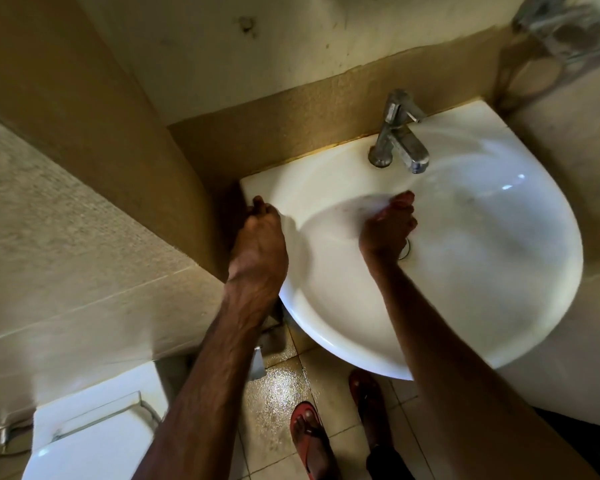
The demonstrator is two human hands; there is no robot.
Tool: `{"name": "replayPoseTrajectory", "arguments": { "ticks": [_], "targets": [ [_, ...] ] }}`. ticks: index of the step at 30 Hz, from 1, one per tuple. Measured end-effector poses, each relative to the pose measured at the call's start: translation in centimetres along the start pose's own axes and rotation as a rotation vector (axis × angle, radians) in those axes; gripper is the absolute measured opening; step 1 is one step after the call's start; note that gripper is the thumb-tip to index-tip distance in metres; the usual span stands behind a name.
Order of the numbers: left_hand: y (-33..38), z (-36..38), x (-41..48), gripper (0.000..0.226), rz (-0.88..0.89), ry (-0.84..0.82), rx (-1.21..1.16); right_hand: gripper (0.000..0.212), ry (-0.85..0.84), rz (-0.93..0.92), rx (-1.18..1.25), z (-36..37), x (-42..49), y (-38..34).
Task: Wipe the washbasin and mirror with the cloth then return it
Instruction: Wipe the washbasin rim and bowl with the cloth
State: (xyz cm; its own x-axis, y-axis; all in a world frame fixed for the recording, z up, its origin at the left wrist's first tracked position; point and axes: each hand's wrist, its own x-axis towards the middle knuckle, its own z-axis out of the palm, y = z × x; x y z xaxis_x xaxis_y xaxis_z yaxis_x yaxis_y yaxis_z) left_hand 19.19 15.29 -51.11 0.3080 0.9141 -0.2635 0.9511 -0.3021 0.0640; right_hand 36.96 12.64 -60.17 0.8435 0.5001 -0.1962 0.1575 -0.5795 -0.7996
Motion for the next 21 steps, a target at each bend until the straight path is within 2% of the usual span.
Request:
{"name": "replayPoseTrajectory", "arguments": {
  "ticks": [1, 3, 4, 6, 10, 13, 16, 19, 21],
  "targets": [
    [0.1, 0.0, 0.1, 0.062, 0.003, 0.001, -0.002, 0.055, 0.004, 0.009, -0.001, -0.1, 0.2, -0.2],
    [0.2, -0.1, 0.1, 0.061, -0.008, 0.005, -0.009, 0.080, 0.014, 0.017, -0.010, 0.0, -0.4, -0.7],
    [0.3, 0.0, 0.0, 0.062, -0.012, 0.009, -0.007, 0.086, -0.008, 0.020, -0.025, 0.5, -1.1, -1.0],
    [0.6, 0.2, -0.1, 0.063, -0.023, 0.020, -0.017, 0.074, -0.144, 0.001, -0.093, 1.8, -3.0, -1.7],
    [0.9, 0.3, 0.2, 0.064, -0.074, 0.040, -0.059, 0.086, -0.370, -0.215, -0.345, 3.1, -6.0, -2.2],
    [1.3, -0.3, 0.1, 0.061, -0.077, 0.035, -0.042, 0.077, -0.357, -0.381, -0.349, 1.9, -7.4, -1.4],
    [2.1, -0.9, -0.4, 0.057, -0.103, 0.041, -0.026, 0.088, -0.396, -0.527, -0.450, 1.2, -8.7, 0.2],
    [2.2, -1.1, -0.5, 0.056, -0.093, 0.026, -0.013, 0.087, -0.375, -0.503, -0.450, 1.3, -8.5, 0.0],
    [2.0, -1.3, -0.6, 0.059, -0.085, 0.013, -0.029, 0.084, -0.331, -0.349, -0.411, 1.3, -7.3, -1.0]
  ]
}}
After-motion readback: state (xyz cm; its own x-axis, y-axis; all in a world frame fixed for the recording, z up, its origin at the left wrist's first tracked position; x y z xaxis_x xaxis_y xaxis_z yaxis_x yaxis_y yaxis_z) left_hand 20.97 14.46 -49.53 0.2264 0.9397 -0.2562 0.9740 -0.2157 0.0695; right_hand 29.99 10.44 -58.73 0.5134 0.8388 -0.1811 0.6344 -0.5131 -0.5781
